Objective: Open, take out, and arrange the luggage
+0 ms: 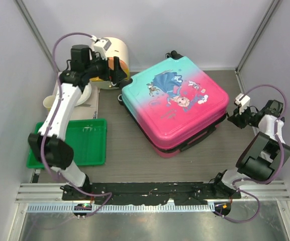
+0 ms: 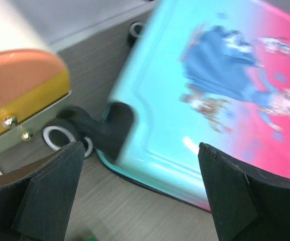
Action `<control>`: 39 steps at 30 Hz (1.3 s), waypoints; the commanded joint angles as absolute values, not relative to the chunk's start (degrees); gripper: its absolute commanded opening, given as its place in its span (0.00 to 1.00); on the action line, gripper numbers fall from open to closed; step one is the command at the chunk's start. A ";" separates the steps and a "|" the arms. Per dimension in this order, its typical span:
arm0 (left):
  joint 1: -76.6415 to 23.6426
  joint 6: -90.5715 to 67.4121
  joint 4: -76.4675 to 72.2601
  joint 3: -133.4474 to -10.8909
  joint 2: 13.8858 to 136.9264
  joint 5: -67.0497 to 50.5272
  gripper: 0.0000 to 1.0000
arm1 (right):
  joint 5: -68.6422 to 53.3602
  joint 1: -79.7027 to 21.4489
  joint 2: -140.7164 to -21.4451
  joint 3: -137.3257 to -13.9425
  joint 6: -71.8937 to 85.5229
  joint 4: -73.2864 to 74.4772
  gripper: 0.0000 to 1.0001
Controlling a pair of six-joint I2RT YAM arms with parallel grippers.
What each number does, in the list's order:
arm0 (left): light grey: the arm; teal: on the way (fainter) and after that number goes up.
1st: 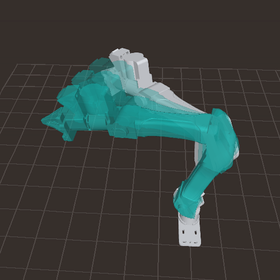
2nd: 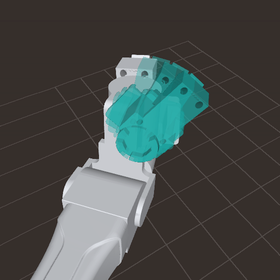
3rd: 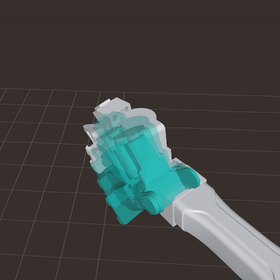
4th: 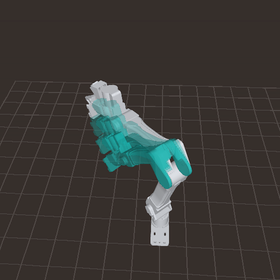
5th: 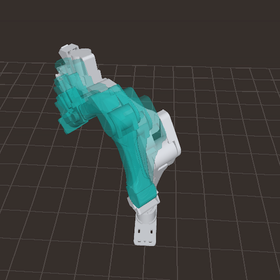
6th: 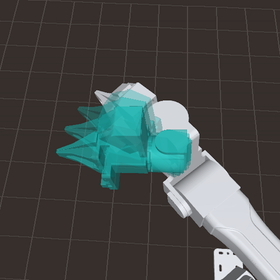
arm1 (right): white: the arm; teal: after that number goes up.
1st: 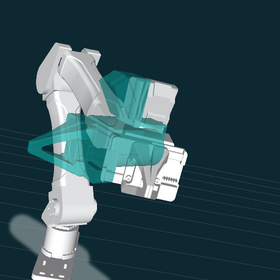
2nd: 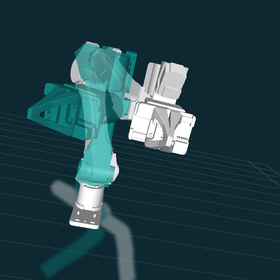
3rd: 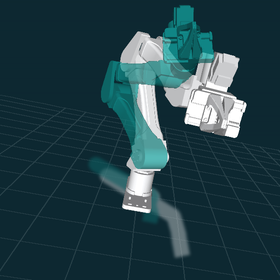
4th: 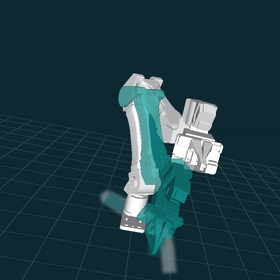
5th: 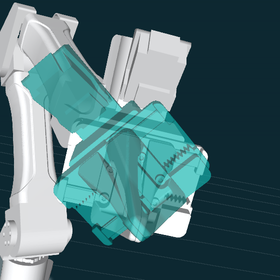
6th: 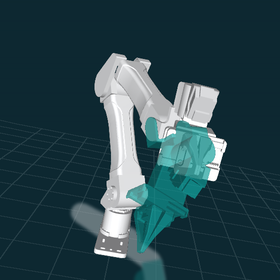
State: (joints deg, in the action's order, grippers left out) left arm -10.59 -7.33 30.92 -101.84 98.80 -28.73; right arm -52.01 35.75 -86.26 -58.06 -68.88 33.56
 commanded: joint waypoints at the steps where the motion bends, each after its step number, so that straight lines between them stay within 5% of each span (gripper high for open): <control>1: -12.74 9.55 36.98 -97.13 86.24 -40.32 1.00 | -60.82 34.01 -79.64 -53.71 -78.57 51.05 0.01; 4: -24.64 23.43 47.09 -91.34 79.03 -39.56 0.98 | -60.65 34.10 -76.03 -51.16 -82.17 56.85 0.01; 7: -38.78 29.95 48.26 -81.06 71.82 -32.80 0.87 | -60.47 34.10 -72.52 -48.88 -83.23 60.55 0.01; 16: -66.42 22.25 31.13 -69.35 75.31 -14.88 0.73 | -58.10 34.10 -64.34 -44.13 -82.54 66.53 0.01; 39: -72.95 20.22 11.51 -71.28 103.79 6.85 0.65 | -58.89 36.03 -66.36 -46.05 -80.51 66.71 0.01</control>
State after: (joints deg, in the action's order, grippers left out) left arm -73.38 20.99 16.47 -69.41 100.29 2.68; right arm -56.62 35.81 -66.41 -44.10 -79.46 62.54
